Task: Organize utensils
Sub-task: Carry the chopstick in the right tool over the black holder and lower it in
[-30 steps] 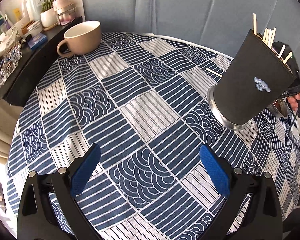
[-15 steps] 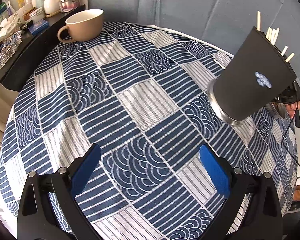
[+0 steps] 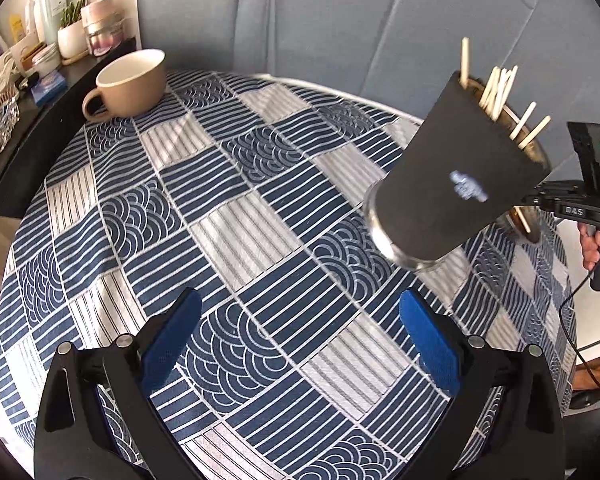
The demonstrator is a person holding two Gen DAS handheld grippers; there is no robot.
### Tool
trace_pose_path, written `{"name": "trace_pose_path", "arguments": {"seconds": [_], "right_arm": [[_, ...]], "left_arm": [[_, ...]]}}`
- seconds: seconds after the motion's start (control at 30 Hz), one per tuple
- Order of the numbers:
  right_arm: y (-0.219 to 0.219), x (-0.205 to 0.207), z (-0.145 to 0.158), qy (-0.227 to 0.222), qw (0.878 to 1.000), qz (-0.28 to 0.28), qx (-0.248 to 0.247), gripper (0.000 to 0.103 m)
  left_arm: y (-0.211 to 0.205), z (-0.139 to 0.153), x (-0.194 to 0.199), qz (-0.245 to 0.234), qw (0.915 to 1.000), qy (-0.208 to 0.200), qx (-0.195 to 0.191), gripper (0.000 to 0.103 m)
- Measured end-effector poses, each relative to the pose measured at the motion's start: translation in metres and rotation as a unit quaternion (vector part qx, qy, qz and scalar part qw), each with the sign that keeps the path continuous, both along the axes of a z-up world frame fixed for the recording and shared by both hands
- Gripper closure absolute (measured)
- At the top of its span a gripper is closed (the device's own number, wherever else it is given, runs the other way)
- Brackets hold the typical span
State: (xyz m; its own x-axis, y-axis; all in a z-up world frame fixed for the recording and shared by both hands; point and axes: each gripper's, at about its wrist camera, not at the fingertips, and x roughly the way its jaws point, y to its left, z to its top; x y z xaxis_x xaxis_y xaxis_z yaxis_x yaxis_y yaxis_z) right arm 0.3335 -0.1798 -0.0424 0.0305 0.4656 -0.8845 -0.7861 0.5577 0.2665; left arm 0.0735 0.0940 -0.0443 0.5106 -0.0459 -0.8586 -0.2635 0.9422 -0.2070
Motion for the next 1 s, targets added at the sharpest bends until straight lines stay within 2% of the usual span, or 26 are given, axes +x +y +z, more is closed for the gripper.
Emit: {"name": "trace_pose_path", "arguments": {"seconds": [0.13,0.27,0.5,0.67,0.77,0.9,1.0], "right_arm": [[-0.021,-0.003,0.038,-0.008,0.997,-0.043,0.059,0.098],[-0.028,-0.013,0.082,-0.03,0.989,-0.062,0.134,0.098],[-0.006,-0.028,0.128,-0.067,0.972,-0.052,0.22,0.098],[0.02,-0.037,0.131,-0.06,0.952,-0.036,0.299,0.098],[0.039,-0.037,0.118,-0.064,0.942,-0.035,0.326,0.098],[0.057,-0.039,0.095,-0.062,0.938,-0.04,0.338,0.098],[0.063,-0.042,0.078,-0.065,0.94,-0.042,0.332,0.098]], "left_arm": [[0.005,0.012,0.002,0.004,0.9995,-0.012,-0.028,0.006],[0.006,0.03,0.009,0.004,0.999,-0.032,-0.03,0.006],[-0.001,0.07,0.023,-0.028,0.9973,-0.068,0.008,0.006],[-0.004,0.091,0.025,-0.05,0.9946,-0.087,0.026,0.006],[-0.003,0.094,0.024,-0.055,0.9943,-0.082,0.04,0.006],[0.002,0.094,0.019,-0.052,0.995,-0.071,0.047,0.006],[0.007,0.092,0.014,-0.045,0.9958,-0.065,0.046,0.006]]}}
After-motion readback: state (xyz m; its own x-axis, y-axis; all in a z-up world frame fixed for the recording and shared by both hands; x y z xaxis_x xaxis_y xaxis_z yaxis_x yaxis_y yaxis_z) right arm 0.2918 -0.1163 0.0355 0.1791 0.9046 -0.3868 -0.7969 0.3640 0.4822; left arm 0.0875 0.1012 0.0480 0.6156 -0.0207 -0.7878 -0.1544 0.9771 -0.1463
